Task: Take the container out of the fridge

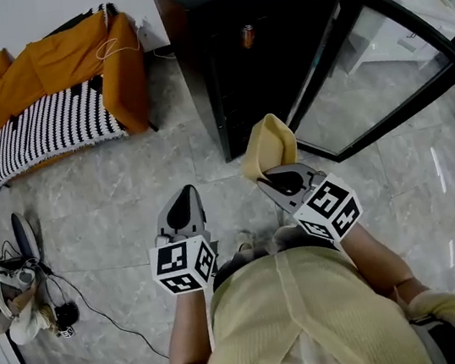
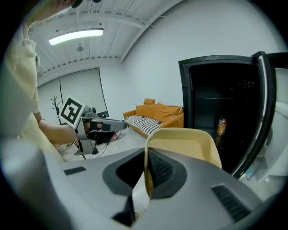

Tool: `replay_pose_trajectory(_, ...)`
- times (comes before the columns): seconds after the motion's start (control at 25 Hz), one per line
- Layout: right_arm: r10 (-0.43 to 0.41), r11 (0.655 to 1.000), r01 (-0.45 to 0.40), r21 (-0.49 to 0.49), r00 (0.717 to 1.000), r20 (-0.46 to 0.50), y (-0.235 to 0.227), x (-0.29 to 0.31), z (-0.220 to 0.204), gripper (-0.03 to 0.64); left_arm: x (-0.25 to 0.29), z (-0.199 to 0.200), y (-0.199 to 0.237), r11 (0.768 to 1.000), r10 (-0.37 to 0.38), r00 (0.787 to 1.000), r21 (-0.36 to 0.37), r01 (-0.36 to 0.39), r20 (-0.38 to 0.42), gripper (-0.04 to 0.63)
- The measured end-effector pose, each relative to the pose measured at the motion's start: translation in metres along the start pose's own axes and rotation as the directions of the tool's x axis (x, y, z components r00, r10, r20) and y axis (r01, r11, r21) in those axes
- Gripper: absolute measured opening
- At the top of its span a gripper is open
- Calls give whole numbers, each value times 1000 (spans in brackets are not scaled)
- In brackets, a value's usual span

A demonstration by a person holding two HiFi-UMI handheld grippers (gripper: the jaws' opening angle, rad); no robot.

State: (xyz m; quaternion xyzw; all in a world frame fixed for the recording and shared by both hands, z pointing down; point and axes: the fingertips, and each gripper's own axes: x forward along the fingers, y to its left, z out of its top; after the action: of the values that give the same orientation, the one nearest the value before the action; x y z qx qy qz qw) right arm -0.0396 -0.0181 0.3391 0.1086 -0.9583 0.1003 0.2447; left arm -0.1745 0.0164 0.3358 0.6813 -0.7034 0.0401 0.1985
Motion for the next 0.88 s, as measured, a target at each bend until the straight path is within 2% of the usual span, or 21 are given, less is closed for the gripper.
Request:
replay_pose_trajectory(0.36,-21,996,19,88,999,30,5,-4,1,34,4,-3,-13,998,-60,998,24,60,-18,23)
replay_pose_trajectory(0.88,-9,977,-5,213,998,63,12,-7,-4,34,-2,-22,-7,1000,-29,999,-7,29,-43,23)
